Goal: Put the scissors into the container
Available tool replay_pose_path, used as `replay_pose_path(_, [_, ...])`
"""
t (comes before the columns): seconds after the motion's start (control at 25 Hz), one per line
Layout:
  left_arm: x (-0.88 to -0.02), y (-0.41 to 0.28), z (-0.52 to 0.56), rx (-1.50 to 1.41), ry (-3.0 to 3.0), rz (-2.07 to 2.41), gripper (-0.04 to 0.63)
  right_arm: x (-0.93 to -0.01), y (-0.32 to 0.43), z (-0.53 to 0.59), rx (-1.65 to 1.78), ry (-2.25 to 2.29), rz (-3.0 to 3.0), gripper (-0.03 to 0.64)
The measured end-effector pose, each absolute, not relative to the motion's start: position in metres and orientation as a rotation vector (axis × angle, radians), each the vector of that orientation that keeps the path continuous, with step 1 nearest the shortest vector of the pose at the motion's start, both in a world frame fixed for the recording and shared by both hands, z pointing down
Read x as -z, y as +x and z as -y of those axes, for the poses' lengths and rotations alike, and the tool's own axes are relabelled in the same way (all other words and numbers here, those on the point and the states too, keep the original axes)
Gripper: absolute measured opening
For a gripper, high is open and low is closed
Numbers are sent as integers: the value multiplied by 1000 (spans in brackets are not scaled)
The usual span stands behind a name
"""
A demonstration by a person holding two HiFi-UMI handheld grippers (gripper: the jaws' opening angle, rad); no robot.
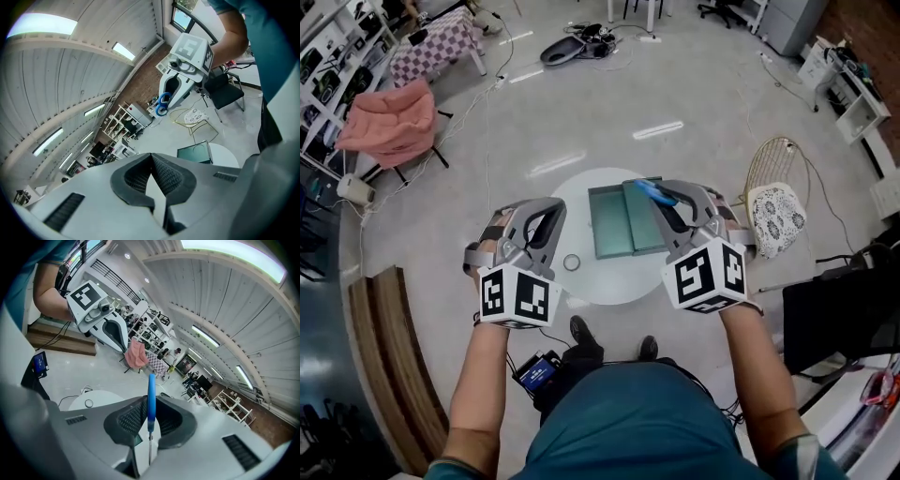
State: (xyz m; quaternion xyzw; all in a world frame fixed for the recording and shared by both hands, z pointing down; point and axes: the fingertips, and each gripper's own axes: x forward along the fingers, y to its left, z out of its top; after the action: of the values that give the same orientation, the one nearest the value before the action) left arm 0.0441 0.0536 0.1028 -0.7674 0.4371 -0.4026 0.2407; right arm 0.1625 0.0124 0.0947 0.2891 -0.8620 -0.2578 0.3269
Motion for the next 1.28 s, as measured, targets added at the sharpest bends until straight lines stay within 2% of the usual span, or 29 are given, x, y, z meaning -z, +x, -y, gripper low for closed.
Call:
replay_pose_path(0.72, [-109, -86, 24, 1031, -2180, -1037, 18, -95, 39, 51, 608, 896, 2157, 69])
replay_pose_path(1.28, [-127, -116, 58, 1086, -2156, -1160, 18, -119, 9, 103, 650, 769, 2210, 69])
